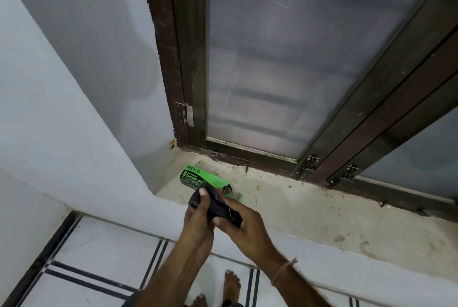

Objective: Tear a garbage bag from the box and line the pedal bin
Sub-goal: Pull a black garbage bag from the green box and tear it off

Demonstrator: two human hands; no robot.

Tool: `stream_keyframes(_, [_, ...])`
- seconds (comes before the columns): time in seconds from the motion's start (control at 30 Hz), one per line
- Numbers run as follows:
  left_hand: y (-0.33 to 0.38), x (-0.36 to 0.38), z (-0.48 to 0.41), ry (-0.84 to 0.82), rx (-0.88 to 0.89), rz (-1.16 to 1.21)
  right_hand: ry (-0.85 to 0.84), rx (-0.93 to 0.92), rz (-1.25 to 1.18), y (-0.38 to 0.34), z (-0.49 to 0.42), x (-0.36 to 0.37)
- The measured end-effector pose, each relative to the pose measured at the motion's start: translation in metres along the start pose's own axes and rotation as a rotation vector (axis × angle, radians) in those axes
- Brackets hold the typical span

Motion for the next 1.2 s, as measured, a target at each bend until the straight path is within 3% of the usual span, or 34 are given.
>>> stream_keyframes(0.1, [0.003, 0.004, -0.005, -0.05, 0.033, -0.272, 0.103, 0.025, -0.143, 0.01, 0.001, -0.014])
stream_keyframes(0.2, [0.034, 0.0, -0.033, -0.063, 0.585, -1.136, 0.167, 0.143, -0.332, 0.022, 0.001, -0.036])
stream_keyframes(0.23, [0.04, -0.003, -0.048, -0.111, 0.693, -1.453, 0.175, 0.175, -0.342, 0.028, -0.001, -0.042])
stream_keyframes(0.3, [0.045, -0.01, -0.074, -0.203, 0.657, -1.879, 0.174, 0.213, -0.336, 0.037, -0.005, -0.05])
stream_keyframes(0.37, [0.047, -0.015, -0.09, -0.291, 0.547, -2.088, 0.167, 0.236, -0.32, 0.043, -0.009, -0.051])
stream_keyframes(0.47, [0.051, -0.01, -0.098, -0.291, 0.595, -2.121, 0.192, 0.25, -0.29, 0.044, -0.013, -0.052])
stream_keyframes(0.63, [0.055, -0.001, -0.091, -0.315, 0.693, -1.905, 0.253, 0.258, -0.231, 0.045, -0.017, -0.06])
stream_keyframes(0.77, [0.065, 0.002, -0.087, -0.25, 0.694, -1.768, 0.126, 0.197, -0.167, 0.04, -0.014, -0.07])
stream_keyframes(0.97, [0.069, 0.012, -0.081, -0.303, 0.727, -1.79, 0.032, 0.08, 0.033, 0.035, -0.014, -0.081])
stream_keyframes(1.2, [0.068, 0.023, -0.066, -0.403, 0.782, -1.819, 0.138, 0.031, -0.009, 0.033, -0.013, -0.093])
Point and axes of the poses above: each hand's wrist, its own z-axis away from the middle knuckle, its own x-axis out of the palm, y = z × x, the point moved 3 cm from there along -z, towards the middle knuckle, and after that the axes turned 15 degrees about z, right-handed, at the moved point
